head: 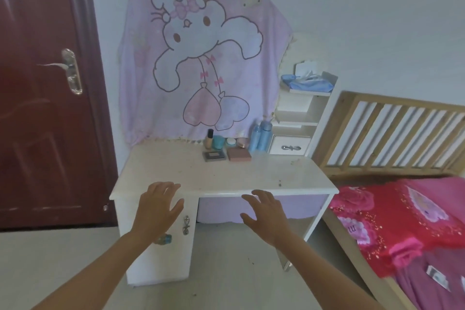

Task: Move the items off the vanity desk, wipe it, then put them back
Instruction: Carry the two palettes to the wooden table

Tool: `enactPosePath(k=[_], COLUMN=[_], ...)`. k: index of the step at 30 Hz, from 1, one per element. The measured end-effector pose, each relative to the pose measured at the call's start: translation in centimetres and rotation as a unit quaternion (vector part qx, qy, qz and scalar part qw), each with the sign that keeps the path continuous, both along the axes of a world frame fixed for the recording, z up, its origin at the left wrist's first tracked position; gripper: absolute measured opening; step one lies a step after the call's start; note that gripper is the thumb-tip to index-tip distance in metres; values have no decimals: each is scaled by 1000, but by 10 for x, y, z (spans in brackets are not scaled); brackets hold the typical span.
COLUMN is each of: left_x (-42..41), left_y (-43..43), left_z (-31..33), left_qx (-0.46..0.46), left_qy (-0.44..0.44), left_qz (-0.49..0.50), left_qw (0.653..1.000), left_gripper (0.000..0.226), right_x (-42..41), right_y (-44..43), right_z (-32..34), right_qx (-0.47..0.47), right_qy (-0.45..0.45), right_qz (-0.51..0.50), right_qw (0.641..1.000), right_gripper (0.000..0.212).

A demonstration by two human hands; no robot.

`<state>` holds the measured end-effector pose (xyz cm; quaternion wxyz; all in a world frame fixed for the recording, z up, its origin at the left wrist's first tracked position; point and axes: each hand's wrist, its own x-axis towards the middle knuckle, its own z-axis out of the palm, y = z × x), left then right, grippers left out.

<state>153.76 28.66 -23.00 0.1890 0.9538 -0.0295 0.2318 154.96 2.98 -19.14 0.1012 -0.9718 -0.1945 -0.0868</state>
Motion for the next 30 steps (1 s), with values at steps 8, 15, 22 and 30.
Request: enactPosePath(k=[8, 15, 22, 30], left_x=[85, 191, 263, 304], left_y=[-19, -50, -83, -71], left_z=[-38, -39, -52, -84], left_qx=[-13, 16, 29, 57], left_qy=[49, 34, 46, 115], left_qz=[3, 26, 60, 101], left_qw=[999, 999, 997, 987], left_gripper=[53, 46, 43, 44], right_x=[97, 214, 314, 389], right_y=[-16, -45, -79, -66], right_z=[-38, -43, -58, -96], right_qx=[-25, -18, -46, -58], right_qy=[91, 108, 148, 193], right_qz=[12, 34, 61, 99], right_qw=[995, 993, 986, 974], right_gripper=[48, 67, 57, 50])
